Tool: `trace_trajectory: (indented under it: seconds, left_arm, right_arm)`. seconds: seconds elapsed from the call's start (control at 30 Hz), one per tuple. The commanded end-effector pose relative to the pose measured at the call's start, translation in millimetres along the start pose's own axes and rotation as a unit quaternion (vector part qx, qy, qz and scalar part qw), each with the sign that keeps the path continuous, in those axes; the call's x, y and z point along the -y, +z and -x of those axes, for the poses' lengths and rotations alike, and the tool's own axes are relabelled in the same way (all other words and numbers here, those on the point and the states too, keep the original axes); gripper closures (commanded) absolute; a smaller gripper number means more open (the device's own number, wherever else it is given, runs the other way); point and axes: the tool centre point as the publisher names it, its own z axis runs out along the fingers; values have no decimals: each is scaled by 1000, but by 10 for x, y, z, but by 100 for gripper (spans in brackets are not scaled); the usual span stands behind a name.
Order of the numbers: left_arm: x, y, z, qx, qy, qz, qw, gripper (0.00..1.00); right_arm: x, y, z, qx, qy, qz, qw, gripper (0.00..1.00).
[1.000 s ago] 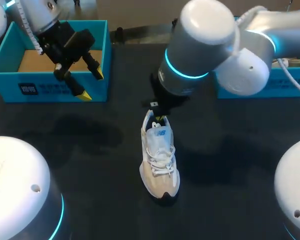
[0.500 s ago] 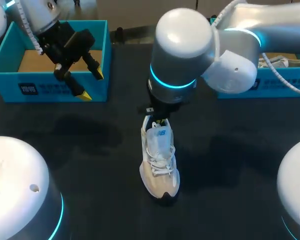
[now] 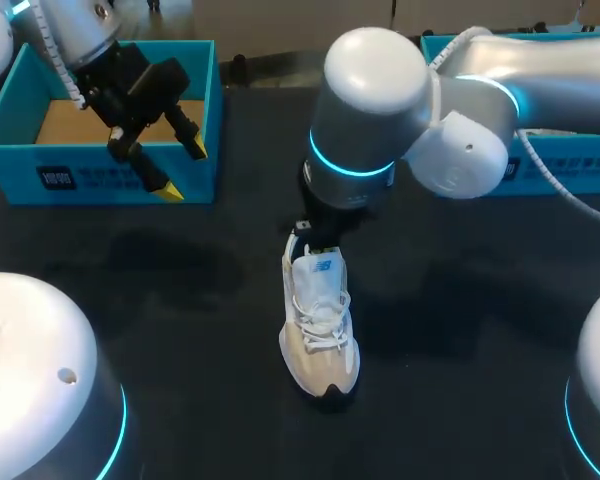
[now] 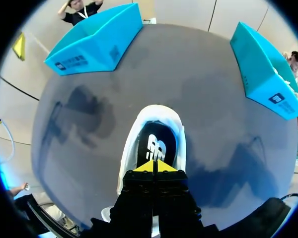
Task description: Take the shoe out of the shoebox, open the shoe tongue, remove and reinsert the insole, then place the shoe into the shoebox
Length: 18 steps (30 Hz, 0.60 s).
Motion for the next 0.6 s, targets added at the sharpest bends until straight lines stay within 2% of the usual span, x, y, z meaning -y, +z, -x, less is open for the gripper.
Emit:
trace_trajectory:
  seconds: [0.03,0.6]
  left_arm:
    - [-2,-5,-4,0,0,1,1000,0]
    - [-2,-5,-4,0,0,1,1000,0]
  right_arm:
    - [-16,91,65,-15,0,-11,1000,100]
    - [74,273,14,-20,-1,-58,998,100]
